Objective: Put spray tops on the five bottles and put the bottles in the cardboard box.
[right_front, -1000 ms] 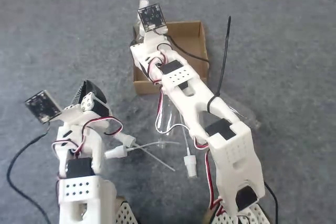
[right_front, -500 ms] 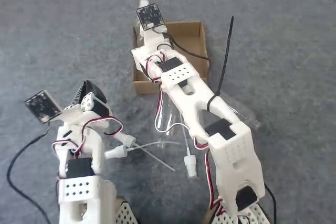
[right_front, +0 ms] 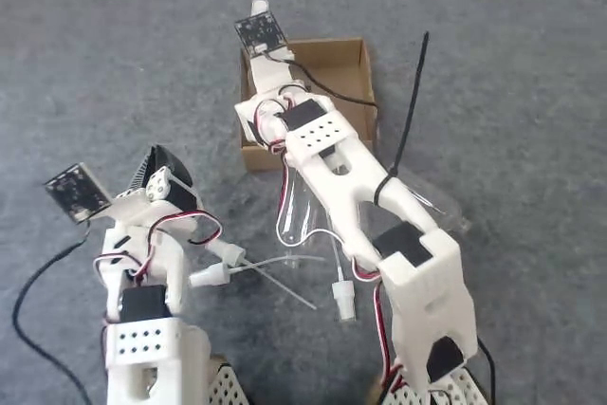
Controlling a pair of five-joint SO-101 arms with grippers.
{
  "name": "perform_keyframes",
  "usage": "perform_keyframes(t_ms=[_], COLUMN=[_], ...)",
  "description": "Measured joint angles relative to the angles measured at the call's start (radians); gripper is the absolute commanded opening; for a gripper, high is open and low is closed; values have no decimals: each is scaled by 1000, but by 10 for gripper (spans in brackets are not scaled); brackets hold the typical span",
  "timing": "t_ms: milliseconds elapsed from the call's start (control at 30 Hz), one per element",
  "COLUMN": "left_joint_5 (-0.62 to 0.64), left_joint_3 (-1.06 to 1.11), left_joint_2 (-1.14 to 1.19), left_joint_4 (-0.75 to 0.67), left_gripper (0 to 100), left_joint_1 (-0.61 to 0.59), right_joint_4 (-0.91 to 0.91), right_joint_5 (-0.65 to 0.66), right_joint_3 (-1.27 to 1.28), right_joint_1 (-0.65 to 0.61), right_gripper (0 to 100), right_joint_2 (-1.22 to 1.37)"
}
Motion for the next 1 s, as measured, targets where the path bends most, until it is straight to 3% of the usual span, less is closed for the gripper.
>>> perform_keyframes(t_ms=[1000], left_joint_5=[0], left_joint_3=[0], left_joint_2=[0], left_joint_4=[0], left_gripper=[13], left_joint_1=[-69], right_joint_4=[726], right_joint_5=[3], right_joint_3=[0], right_joint_1=[40], right_gripper=[329], right_joint_2=[-376])
